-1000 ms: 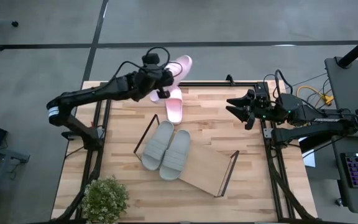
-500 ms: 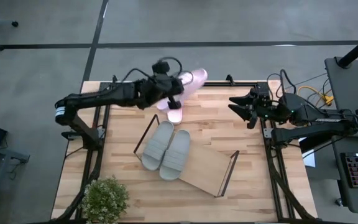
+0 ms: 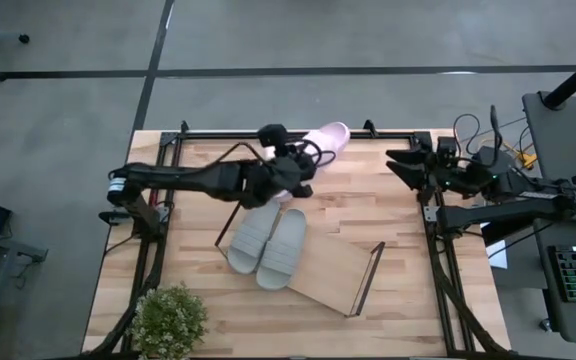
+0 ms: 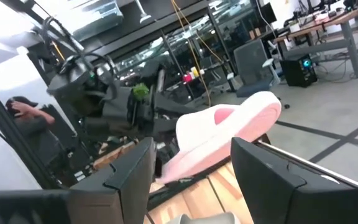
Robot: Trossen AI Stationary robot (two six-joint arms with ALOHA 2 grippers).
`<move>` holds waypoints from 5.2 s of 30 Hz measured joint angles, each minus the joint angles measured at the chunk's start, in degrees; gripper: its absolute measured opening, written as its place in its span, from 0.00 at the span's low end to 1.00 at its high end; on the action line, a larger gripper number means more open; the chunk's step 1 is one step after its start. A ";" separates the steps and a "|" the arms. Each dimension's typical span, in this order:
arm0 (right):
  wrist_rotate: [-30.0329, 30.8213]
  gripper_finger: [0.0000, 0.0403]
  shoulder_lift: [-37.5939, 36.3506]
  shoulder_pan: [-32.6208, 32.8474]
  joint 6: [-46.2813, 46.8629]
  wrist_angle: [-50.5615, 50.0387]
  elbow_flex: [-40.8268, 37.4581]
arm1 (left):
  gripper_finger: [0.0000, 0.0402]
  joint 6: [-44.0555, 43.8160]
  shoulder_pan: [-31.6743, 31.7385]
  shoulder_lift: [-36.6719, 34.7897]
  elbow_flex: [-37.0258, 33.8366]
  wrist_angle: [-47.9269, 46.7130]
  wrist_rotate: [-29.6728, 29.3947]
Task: Pick and place slides into the shelf
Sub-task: Put the left pink slipper on the shelf
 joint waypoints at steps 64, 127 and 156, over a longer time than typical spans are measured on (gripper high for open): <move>5.83 0.81 16.67 -4.45 38.16 3.25 -0.02 | 0.00 -3.55 -7.71 7.30 4.10 0.02 -8.57; 7.66 0.08 17.21 -10.48 37.25 -0.28 -0.02 | 0.39 2.19 -7.57 5.99 4.03 -0.75 -6.28; -35.30 0.08 14.62 -29.71 20.51 -13.00 -0.02 | 0.44 -1.15 -7.36 -18.02 2.54 -2.01 -3.93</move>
